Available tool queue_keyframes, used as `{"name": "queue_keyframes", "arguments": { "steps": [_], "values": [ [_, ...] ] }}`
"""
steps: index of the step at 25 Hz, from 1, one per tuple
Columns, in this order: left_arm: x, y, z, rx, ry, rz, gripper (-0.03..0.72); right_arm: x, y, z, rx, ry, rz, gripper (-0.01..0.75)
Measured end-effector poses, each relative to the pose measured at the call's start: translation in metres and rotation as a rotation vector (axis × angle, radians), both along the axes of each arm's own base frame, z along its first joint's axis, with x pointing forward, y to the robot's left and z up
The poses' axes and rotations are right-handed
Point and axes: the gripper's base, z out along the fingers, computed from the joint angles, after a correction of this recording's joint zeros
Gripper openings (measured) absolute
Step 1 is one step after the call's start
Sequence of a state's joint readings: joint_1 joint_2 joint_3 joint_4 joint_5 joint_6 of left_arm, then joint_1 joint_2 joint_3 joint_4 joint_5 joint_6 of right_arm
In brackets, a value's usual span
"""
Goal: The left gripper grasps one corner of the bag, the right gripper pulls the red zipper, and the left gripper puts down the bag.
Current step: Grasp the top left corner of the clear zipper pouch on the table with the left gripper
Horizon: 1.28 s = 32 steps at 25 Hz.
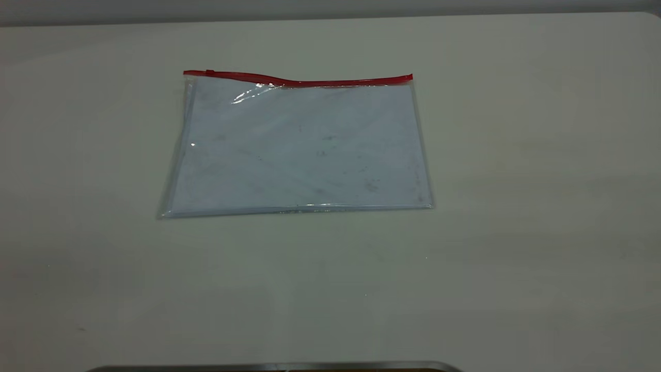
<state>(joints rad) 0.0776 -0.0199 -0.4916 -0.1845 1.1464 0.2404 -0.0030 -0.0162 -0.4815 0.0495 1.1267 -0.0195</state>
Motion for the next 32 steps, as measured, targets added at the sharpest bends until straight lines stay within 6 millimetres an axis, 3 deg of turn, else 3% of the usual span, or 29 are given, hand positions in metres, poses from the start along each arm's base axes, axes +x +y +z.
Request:
{"name": "queue_keyframes", "arguments": {
  "steps": [15,24,27,32],
  "values": [
    [0.0,-0.004,0.001,-0.042,-0.003,-0.029,0.475,0.0,0.0,0.0,0.004,0.0,0.002,0.239],
    [0.001,-0.006,0.003,-0.093,-0.009,-0.007,0.468,0.002,0.009,0.003,0.091,-0.016,0.066,0.239],
    [0.016,-0.003,0.008,-0.144,0.027,0.058,0.468,0.02,0.017,0.009,0.136,0.017,0.133,0.241],
    [0.066,0.002,0.022,-0.181,0.101,0.11,0.467,0.077,0.025,0.015,0.154,0.089,0.242,0.302]
  ]
}}
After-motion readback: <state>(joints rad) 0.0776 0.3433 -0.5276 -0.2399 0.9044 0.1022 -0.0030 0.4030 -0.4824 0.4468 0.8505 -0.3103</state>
